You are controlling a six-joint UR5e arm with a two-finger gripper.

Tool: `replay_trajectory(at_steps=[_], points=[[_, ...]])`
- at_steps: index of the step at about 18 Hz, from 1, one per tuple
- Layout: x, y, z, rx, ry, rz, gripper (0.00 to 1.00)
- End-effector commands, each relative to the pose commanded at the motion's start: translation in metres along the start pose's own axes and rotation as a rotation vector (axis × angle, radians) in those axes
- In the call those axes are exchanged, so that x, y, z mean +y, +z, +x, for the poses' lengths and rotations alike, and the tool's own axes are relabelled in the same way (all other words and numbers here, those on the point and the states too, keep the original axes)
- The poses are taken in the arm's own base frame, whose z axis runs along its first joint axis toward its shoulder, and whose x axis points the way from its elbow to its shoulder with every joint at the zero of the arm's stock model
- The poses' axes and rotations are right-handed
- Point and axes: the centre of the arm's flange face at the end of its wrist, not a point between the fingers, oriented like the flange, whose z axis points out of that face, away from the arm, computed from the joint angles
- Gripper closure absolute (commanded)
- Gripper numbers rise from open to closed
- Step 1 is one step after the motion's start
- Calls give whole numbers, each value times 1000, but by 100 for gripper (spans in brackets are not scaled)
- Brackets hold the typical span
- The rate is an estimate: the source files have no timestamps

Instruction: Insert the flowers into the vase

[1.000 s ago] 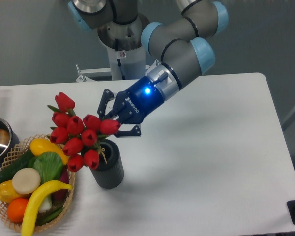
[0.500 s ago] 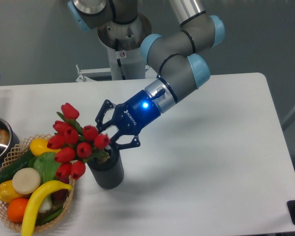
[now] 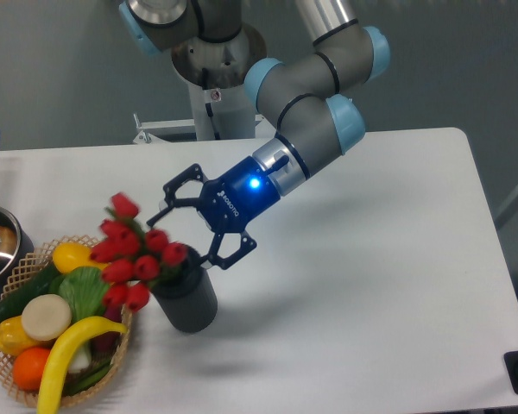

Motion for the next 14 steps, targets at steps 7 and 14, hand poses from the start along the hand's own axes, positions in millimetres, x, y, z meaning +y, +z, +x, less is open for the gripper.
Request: replay_trajectory(at_steps=[7,14], points=[[-28,-62,4,-113,31,41,0],[-40,-107,6,-401,100,-264,0]])
